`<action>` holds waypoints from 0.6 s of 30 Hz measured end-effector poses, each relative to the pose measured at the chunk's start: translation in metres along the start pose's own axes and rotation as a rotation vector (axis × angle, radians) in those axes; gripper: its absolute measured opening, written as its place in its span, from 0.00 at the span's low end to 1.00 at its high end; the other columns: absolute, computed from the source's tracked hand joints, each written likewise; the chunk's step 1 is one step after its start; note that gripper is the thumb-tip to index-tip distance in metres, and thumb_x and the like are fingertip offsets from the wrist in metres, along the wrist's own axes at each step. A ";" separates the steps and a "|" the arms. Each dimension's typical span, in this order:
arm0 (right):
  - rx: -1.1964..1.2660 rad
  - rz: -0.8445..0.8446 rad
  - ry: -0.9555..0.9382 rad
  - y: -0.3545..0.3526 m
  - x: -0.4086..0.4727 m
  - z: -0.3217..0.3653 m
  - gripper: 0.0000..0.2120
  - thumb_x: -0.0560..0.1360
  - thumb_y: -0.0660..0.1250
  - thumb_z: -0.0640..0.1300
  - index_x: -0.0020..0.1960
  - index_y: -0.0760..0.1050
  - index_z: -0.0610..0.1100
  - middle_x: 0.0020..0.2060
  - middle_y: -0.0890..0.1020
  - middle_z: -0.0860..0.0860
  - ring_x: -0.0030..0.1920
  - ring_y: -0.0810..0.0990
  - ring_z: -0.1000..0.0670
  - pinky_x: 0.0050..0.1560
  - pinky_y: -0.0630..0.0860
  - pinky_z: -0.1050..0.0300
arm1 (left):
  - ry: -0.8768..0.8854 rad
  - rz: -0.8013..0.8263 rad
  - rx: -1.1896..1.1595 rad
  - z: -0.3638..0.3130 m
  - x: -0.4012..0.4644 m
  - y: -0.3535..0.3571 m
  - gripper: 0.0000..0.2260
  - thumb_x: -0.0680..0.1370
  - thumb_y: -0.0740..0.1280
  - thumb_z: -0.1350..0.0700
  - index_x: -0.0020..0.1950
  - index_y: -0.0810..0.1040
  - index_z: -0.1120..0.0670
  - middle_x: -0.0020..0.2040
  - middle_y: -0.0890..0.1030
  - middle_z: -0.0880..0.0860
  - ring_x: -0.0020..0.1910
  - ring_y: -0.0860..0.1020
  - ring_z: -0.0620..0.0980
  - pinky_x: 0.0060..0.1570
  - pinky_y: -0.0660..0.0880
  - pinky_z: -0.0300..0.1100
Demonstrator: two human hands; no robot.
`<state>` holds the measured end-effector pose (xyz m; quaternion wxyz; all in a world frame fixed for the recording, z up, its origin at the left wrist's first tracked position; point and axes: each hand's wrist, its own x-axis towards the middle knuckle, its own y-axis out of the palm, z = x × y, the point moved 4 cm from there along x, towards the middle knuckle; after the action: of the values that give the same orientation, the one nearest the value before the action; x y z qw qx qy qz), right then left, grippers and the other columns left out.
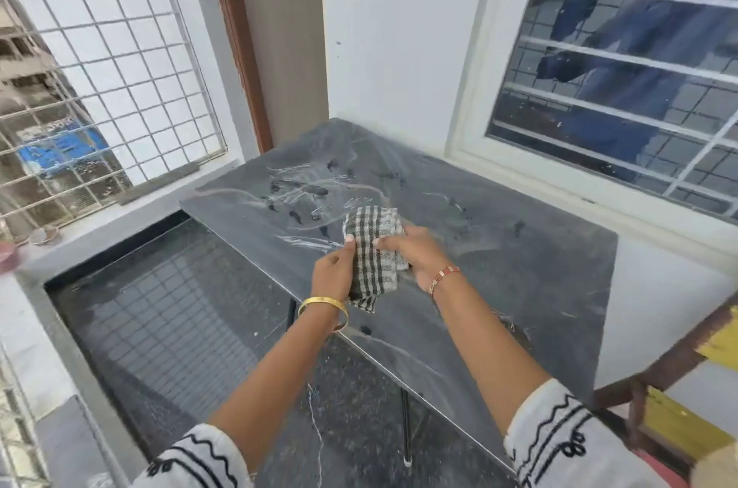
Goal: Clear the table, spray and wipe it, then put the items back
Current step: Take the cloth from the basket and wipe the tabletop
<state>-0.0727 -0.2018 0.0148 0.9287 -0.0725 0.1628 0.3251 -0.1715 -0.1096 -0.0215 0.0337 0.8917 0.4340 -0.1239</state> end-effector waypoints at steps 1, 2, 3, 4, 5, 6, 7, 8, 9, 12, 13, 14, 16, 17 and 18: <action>0.015 0.008 0.003 0.010 0.007 0.004 0.07 0.69 0.70 0.32 0.45 0.77 0.40 0.44 0.83 0.43 0.46 0.81 0.44 0.56 0.77 0.42 | 0.002 0.009 0.021 -0.003 0.010 -0.009 0.17 0.77 0.59 0.43 0.38 0.70 0.56 0.37 0.71 0.56 0.36 0.69 0.50 0.35 0.66 0.41; 0.035 0.025 0.010 0.022 0.014 0.008 0.06 0.69 0.69 0.33 0.44 0.76 0.41 0.43 0.83 0.45 0.46 0.82 0.44 0.57 0.77 0.42 | -0.006 0.013 0.030 -0.005 0.021 -0.019 0.17 0.77 0.58 0.43 0.40 0.71 0.56 0.39 0.72 0.57 0.38 0.70 0.51 0.39 0.68 0.42; 0.050 0.040 0.011 0.032 0.021 0.012 0.06 0.70 0.68 0.33 0.44 0.76 0.42 0.42 0.83 0.45 0.46 0.82 0.44 0.57 0.77 0.42 | -0.016 0.018 0.038 -0.008 0.031 -0.026 0.18 0.77 0.58 0.43 0.40 0.72 0.56 0.40 0.74 0.57 0.40 0.71 0.52 0.44 0.70 0.44; 0.056 0.053 0.011 0.043 0.029 0.016 0.06 0.70 0.67 0.33 0.44 0.75 0.41 0.42 0.83 0.45 0.47 0.82 0.44 0.57 0.77 0.42 | -0.032 0.016 0.038 -0.008 0.042 -0.034 0.18 0.77 0.58 0.43 0.40 0.73 0.56 0.41 0.75 0.57 0.41 0.72 0.52 0.47 0.71 0.45; 0.068 0.063 0.005 0.051 0.036 0.020 0.06 0.70 0.67 0.33 0.45 0.75 0.41 0.43 0.83 0.45 0.47 0.82 0.44 0.56 0.78 0.42 | -0.042 0.020 0.031 -0.010 0.051 -0.040 0.17 0.77 0.58 0.43 0.41 0.73 0.56 0.42 0.75 0.57 0.42 0.73 0.52 0.49 0.72 0.47; 0.079 0.066 0.001 0.056 0.042 0.023 0.06 0.71 0.67 0.33 0.46 0.75 0.41 0.43 0.83 0.45 0.46 0.82 0.44 0.54 0.78 0.43 | -0.046 0.029 0.009 -0.012 0.060 -0.043 0.16 0.77 0.58 0.43 0.42 0.73 0.56 0.42 0.75 0.57 0.42 0.73 0.52 0.50 0.74 0.49; 0.101 0.065 -0.004 0.061 0.049 0.027 0.06 0.71 0.67 0.33 0.46 0.75 0.41 0.42 0.83 0.45 0.43 0.83 0.46 0.50 0.80 0.45 | -0.053 0.039 -0.013 -0.014 0.070 -0.045 0.16 0.77 0.59 0.44 0.41 0.73 0.56 0.41 0.75 0.58 0.42 0.73 0.52 0.49 0.75 0.50; 0.124 0.058 -0.007 0.065 0.058 0.030 0.06 0.72 0.66 0.33 0.46 0.74 0.42 0.39 0.84 0.46 0.40 0.83 0.48 0.44 0.81 0.49 | -0.063 0.044 -0.040 -0.016 0.080 -0.046 0.17 0.77 0.59 0.45 0.40 0.73 0.57 0.41 0.76 0.57 0.41 0.75 0.53 0.48 0.76 0.50; 0.160 0.052 -0.011 0.068 0.067 0.034 0.06 0.72 0.66 0.32 0.44 0.74 0.42 0.35 0.84 0.48 0.35 0.83 0.50 0.37 0.81 0.54 | -0.078 0.053 -0.066 -0.019 0.090 -0.046 0.17 0.78 0.59 0.45 0.37 0.74 0.56 0.40 0.78 0.57 0.40 0.76 0.53 0.44 0.77 0.49; 0.265 0.041 0.000 0.075 0.092 0.042 0.07 0.72 0.65 0.30 0.41 0.74 0.41 0.28 0.83 0.49 0.28 0.83 0.52 0.26 0.77 0.62 | -0.119 0.058 -0.128 -0.020 0.117 -0.041 0.14 0.78 0.59 0.47 0.38 0.75 0.54 0.38 0.79 0.54 0.39 0.77 0.53 0.40 0.77 0.46; 0.299 0.044 0.012 0.078 0.102 0.044 0.07 0.72 0.65 0.30 0.42 0.74 0.41 0.28 0.84 0.49 0.28 0.83 0.52 0.26 0.77 0.61 | -0.140 0.070 -0.134 -0.019 0.128 -0.039 0.14 0.78 0.59 0.47 0.39 0.75 0.54 0.38 0.78 0.54 0.39 0.77 0.53 0.41 0.77 0.46; 0.332 0.047 0.025 0.080 0.113 0.045 0.07 0.72 0.65 0.30 0.42 0.74 0.41 0.28 0.84 0.49 0.28 0.83 0.51 0.27 0.78 0.60 | -0.158 0.082 -0.145 -0.018 0.140 -0.037 0.14 0.78 0.59 0.47 0.41 0.75 0.55 0.39 0.78 0.55 0.40 0.76 0.54 0.41 0.76 0.46; 0.393 0.048 0.047 0.082 0.140 0.047 0.08 0.72 0.64 0.31 0.39 0.73 0.42 0.26 0.83 0.49 0.27 0.83 0.51 0.25 0.77 0.60 | -0.196 0.094 -0.139 -0.016 0.171 -0.030 0.17 0.78 0.58 0.44 0.48 0.76 0.57 0.44 0.79 0.57 0.43 0.76 0.55 0.46 0.76 0.49; 0.421 0.052 0.052 0.082 0.149 0.048 0.08 0.72 0.65 0.31 0.38 0.73 0.42 0.26 0.83 0.50 0.26 0.82 0.51 0.24 0.77 0.61 | -0.230 0.100 -0.118 -0.013 0.184 -0.029 0.20 0.77 0.57 0.42 0.53 0.76 0.58 0.48 0.79 0.57 0.46 0.77 0.56 0.50 0.75 0.50; 0.445 0.057 0.054 0.081 0.159 0.050 0.07 0.72 0.65 0.32 0.39 0.73 0.42 0.26 0.83 0.49 0.27 0.83 0.51 0.25 0.77 0.61 | -0.273 0.108 -0.109 -0.009 0.195 -0.027 0.24 0.77 0.56 0.39 0.59 0.75 0.57 0.52 0.78 0.58 0.50 0.77 0.57 0.53 0.74 0.51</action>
<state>0.0057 -0.0344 0.0036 0.9075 0.1303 0.2575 0.3052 -0.0748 0.0582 -0.0601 0.1474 0.8854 0.3831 -0.2182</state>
